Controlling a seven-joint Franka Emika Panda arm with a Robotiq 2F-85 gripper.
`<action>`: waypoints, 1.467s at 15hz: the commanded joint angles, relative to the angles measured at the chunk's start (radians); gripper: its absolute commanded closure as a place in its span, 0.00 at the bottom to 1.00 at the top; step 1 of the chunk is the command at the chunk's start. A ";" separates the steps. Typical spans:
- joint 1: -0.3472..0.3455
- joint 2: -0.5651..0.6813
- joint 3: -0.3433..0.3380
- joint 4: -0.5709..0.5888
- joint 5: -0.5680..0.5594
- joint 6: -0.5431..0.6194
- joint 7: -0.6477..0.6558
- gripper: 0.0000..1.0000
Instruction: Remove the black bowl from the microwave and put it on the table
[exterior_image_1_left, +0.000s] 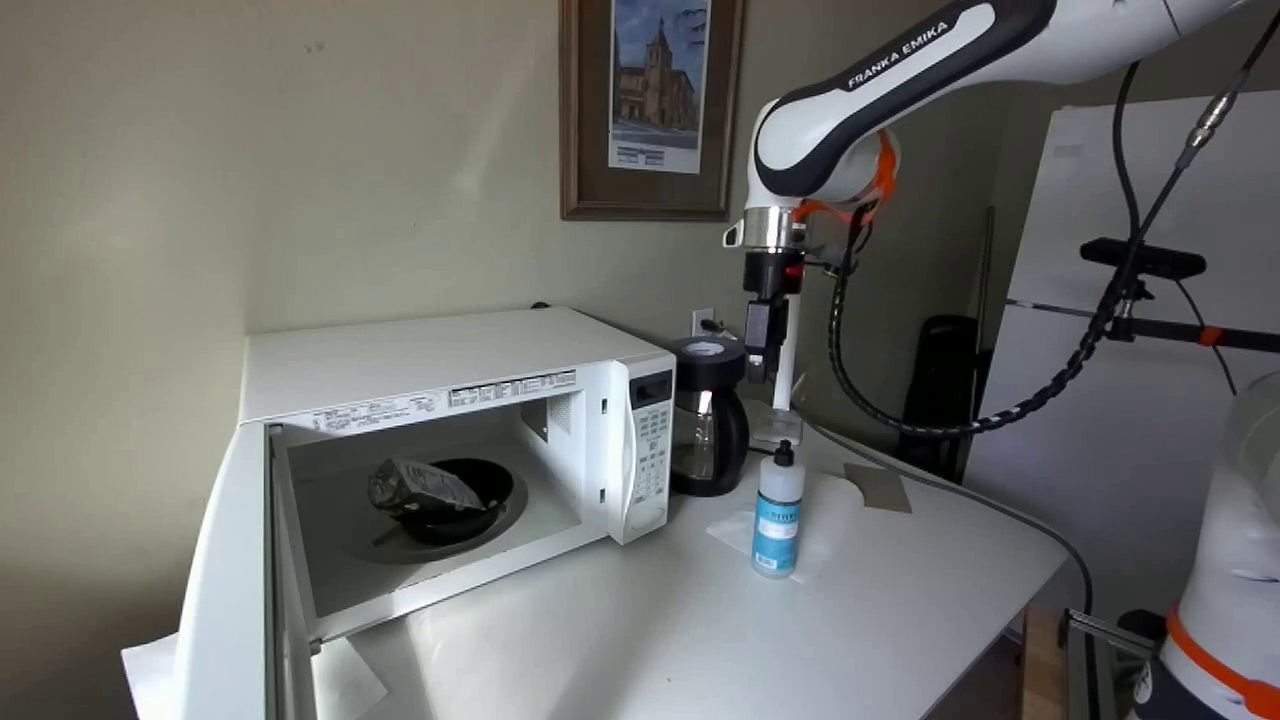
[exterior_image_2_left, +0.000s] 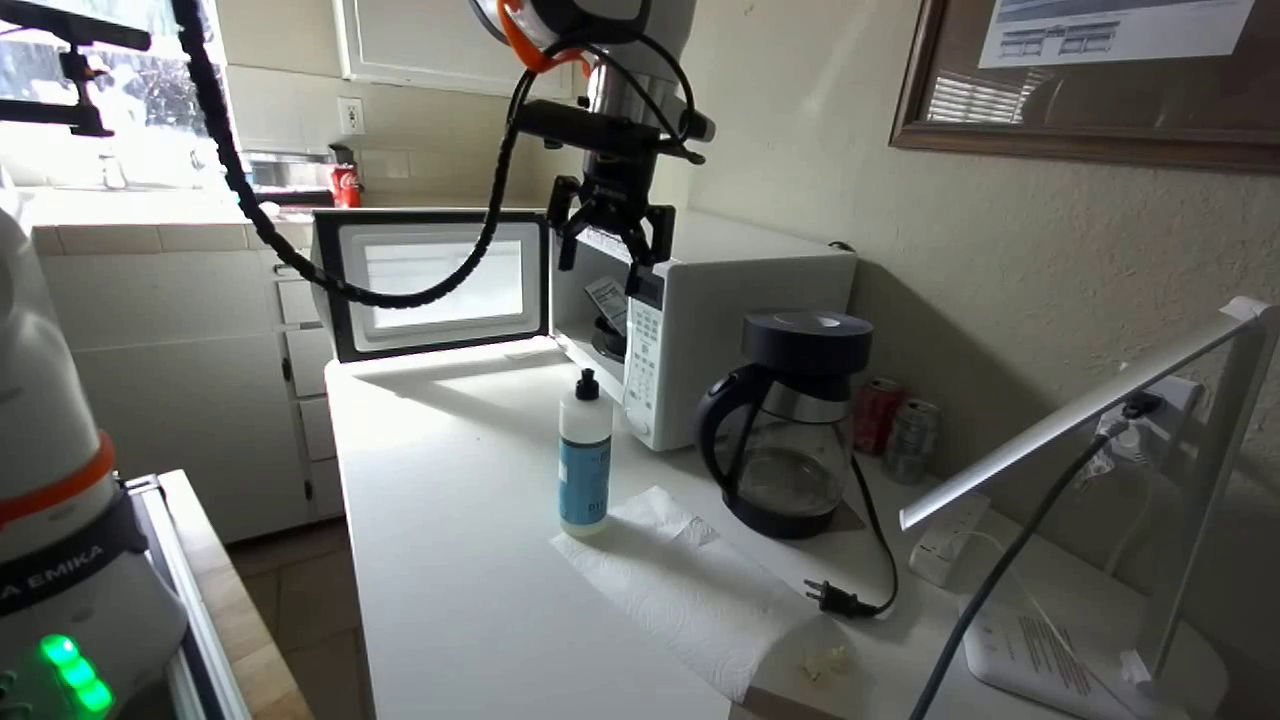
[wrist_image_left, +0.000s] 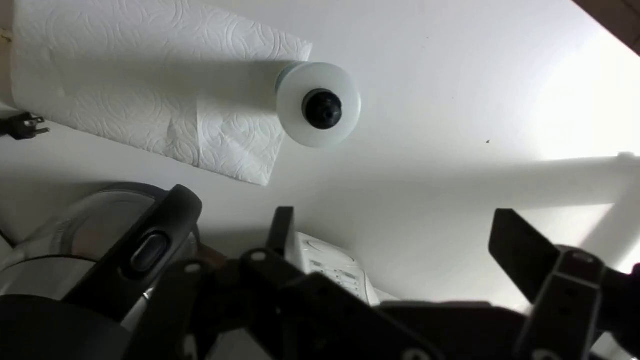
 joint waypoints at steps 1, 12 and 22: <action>0.049 0.039 0.102 -0.033 0.014 0.046 -0.017 0.00; 0.079 0.063 0.194 -0.015 -0.004 0.029 -0.017 0.00; 0.105 0.084 0.217 -0.035 0.026 0.077 -0.057 0.00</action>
